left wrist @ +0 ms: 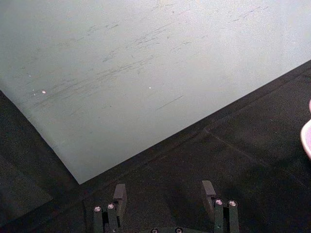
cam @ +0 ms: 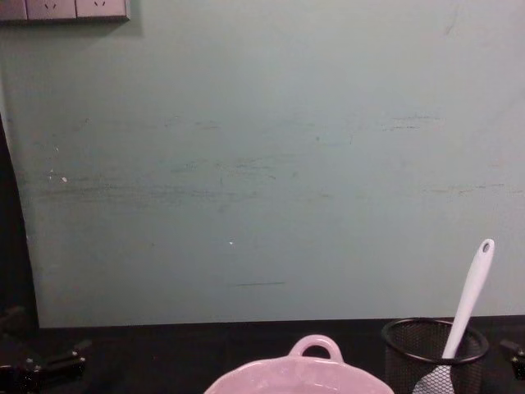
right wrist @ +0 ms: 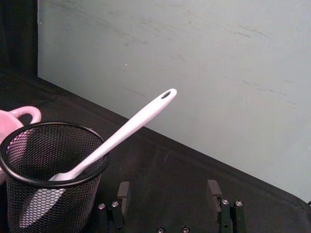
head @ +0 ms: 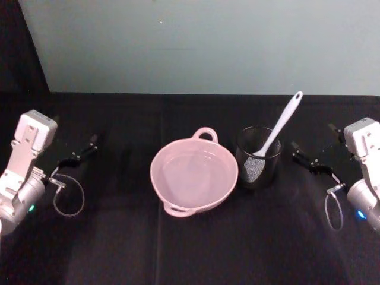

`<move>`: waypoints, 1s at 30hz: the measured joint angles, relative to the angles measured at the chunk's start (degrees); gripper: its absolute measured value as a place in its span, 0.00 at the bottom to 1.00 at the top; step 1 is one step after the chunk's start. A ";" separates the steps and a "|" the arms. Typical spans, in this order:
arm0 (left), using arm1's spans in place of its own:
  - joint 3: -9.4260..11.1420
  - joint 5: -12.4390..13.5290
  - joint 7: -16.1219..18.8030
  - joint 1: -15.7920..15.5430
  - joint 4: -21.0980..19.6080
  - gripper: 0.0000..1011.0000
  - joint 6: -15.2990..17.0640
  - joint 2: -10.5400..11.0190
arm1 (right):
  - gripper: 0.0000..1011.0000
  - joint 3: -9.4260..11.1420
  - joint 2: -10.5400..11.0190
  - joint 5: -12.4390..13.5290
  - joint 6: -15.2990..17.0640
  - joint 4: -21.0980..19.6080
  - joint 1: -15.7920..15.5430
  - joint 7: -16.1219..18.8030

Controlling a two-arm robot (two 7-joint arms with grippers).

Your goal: Use the one hand to pick up the spoon and stir the clear water in the bowl.

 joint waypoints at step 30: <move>0.00 0.00 0.00 0.00 0.00 1.00 0.00 0.00 | 0.99 0.00 0.00 0.00 0.00 0.01 0.00 0.00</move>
